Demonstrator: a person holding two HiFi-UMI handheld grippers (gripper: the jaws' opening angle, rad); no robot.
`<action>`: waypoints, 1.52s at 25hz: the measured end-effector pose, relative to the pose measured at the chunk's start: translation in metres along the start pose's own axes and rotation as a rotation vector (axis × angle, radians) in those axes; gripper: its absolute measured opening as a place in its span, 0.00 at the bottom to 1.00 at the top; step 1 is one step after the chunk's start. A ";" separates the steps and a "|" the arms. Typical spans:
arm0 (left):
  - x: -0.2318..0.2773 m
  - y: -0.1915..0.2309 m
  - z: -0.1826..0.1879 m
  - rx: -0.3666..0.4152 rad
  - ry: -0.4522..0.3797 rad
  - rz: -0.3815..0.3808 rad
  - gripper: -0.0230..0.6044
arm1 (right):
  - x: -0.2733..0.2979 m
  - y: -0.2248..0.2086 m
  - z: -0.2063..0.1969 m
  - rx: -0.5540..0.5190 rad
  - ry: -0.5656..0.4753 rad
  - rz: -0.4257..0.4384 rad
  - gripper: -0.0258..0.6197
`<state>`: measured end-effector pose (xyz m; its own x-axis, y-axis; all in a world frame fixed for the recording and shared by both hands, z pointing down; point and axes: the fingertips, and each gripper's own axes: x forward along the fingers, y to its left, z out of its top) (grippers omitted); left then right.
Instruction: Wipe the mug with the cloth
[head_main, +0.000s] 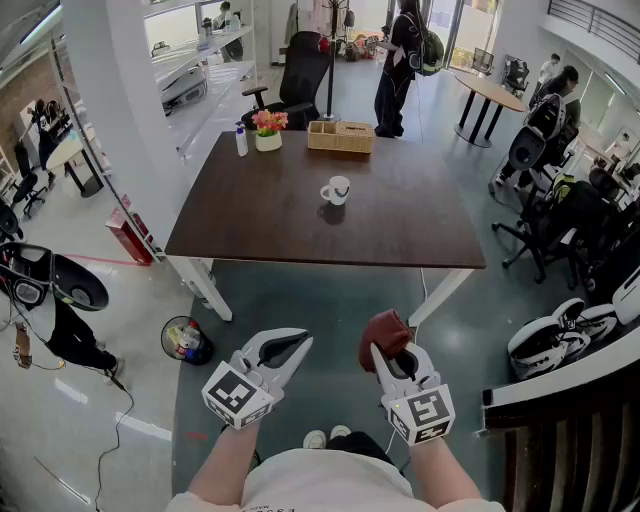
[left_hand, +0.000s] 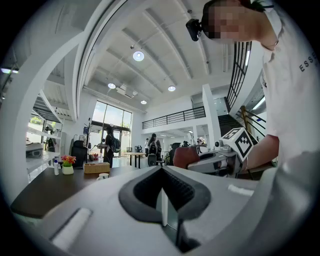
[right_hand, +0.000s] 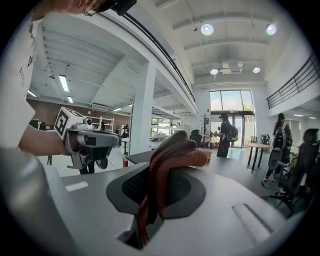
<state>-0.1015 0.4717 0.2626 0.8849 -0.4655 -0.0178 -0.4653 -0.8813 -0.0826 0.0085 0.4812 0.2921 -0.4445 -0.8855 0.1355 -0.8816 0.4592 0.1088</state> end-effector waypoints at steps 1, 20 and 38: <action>-0.001 0.000 0.001 -0.002 0.002 0.003 0.04 | 0.000 0.001 -0.001 0.001 -0.001 0.000 0.16; -0.010 0.011 -0.002 -0.022 0.002 0.014 0.04 | 0.007 -0.003 -0.003 0.053 -0.008 -0.050 0.16; 0.059 0.126 -0.048 -0.060 0.081 0.095 0.04 | 0.126 -0.103 -0.021 0.115 0.013 -0.010 0.16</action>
<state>-0.1087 0.3290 0.2990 0.8330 -0.5502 0.0585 -0.5498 -0.8349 -0.0244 0.0463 0.3242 0.3191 -0.4339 -0.8888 0.1473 -0.8989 0.4382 -0.0039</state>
